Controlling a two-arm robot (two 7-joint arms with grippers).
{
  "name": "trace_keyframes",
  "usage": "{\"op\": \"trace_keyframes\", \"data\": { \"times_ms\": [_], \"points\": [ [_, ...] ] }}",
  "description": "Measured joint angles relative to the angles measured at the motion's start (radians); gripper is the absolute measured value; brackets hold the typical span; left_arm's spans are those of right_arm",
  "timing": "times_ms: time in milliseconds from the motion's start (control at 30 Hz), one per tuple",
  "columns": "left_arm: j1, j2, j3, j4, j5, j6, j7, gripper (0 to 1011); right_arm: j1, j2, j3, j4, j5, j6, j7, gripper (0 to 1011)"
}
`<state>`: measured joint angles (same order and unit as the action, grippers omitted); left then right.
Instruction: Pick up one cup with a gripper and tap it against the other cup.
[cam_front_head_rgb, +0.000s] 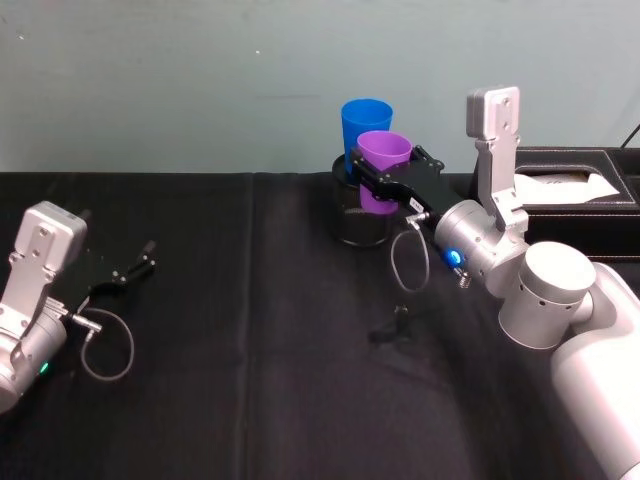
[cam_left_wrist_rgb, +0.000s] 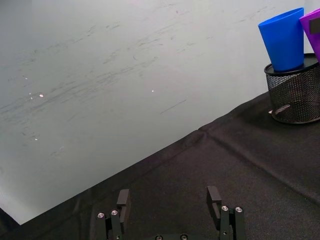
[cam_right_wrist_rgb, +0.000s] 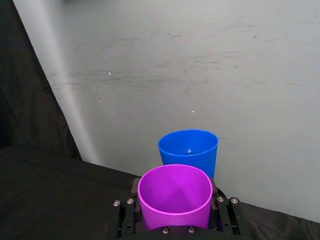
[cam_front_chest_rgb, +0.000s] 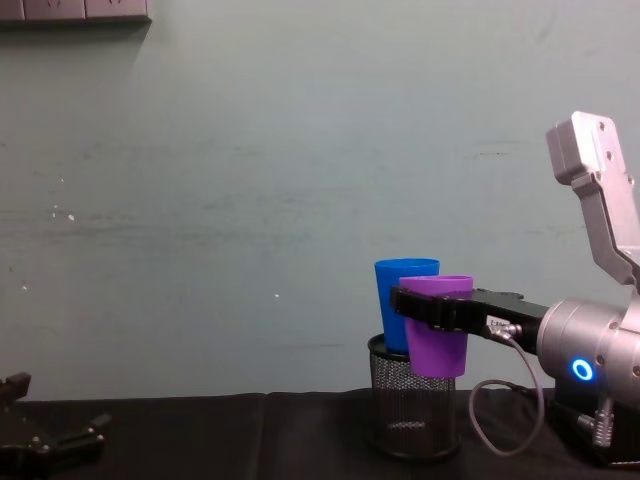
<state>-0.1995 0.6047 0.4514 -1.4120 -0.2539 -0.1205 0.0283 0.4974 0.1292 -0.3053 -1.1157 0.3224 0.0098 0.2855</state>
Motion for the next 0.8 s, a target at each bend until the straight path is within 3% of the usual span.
{"op": "trace_keyframes", "data": {
  "times_ms": [800],
  "points": [
    [0.0,0.0,0.0,0.0,0.0,0.0,0.0,1000,0.0,0.0,0.0,0.0,0.0,0.0,0.0,735]
  ]
}}
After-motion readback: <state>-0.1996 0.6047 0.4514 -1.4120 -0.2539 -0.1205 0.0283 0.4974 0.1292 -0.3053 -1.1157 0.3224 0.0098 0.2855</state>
